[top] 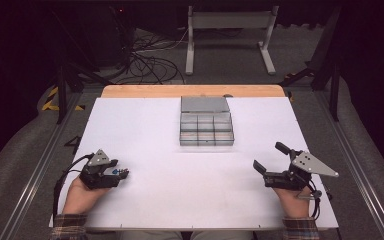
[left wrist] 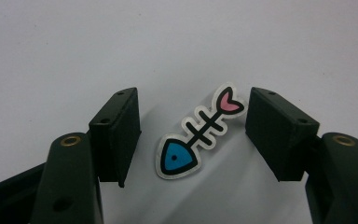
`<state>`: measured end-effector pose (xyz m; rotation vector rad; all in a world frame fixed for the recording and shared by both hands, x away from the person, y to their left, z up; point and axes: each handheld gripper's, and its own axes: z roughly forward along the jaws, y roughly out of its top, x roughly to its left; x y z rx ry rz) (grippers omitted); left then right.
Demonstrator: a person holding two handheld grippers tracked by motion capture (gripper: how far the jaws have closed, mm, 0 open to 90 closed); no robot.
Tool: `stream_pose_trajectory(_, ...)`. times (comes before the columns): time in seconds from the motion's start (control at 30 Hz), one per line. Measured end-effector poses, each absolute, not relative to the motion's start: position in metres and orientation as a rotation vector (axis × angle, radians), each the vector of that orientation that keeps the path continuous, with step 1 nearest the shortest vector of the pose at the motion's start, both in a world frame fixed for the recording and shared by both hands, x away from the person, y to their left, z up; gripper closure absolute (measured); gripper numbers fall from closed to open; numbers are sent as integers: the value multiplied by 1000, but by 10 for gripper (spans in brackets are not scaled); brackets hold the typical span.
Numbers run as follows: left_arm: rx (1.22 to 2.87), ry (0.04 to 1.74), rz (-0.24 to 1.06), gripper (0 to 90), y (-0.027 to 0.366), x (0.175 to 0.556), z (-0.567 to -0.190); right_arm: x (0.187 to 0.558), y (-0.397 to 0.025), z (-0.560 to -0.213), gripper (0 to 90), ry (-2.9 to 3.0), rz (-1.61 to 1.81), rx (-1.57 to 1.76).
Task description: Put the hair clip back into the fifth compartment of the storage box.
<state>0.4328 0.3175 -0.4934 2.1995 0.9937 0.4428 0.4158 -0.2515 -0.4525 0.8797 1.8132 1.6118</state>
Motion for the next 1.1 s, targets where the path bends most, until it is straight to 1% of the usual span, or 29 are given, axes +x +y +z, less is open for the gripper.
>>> stream_pose_trajectory(0.07, 2192, 997, 434, 379, 317, 432, -494, 416, -251, -453, 1, 1814, 1613, 880)
stream_pose_trajectory(0.17, 2191, 989, 443, 459, 318, 431, -493, 416, -250, -453, 1, 1819, 1615, 881)
stream_pose_trajectory(0.23, 2179, 994, 436, 596, 318, 430, -493, 416, -251, -453, 1, 1818, 1610, 880)
stream_pose_trajectory(0.37, 2179, 1010, 442, 629, 318, 430, -492, 416, -251, -453, 1, 1810, 1617, 886)
stream_pose_trajectory(0.4, 2175, 1021, 445, 755, 318, 430, -492, 416, -252, -453, 1, 1810, 1617, 886)
stream_pose_trajectory(0.47, 2158, 1036, 428, 757, 319, 430, -492, 416, -252, -453, 1, 1809, 1617, 883)
stream_pose_trajectory(0.8, 2158, 1040, 426, 770, 321, 431, -491, 415, -252, -453, 2, 1806, 1619, 889)
stream_pose_trajectory(0.83, 2155, 1041, 431, 822, 321, 431, -490, 415, -252, -453, 1, 1807, 1620, 889)
stream_pose_trajectory(0.87, 2156, 1051, 444, 822, 322, 430, -490, 415, -252, -453, 1, 1807, 1620, 889)
stream_pose_trajectory(0.9, 2154, 1050, 439, 849, 323, 430, -490, 415, -252, -453, 1, 1809, 1618, 887)
stream_pose_trajectory(1.1, 2157, 1050, 444, 851, 323, 430, -489, 416, -252, -454, 2, 1811, 1617, 886)
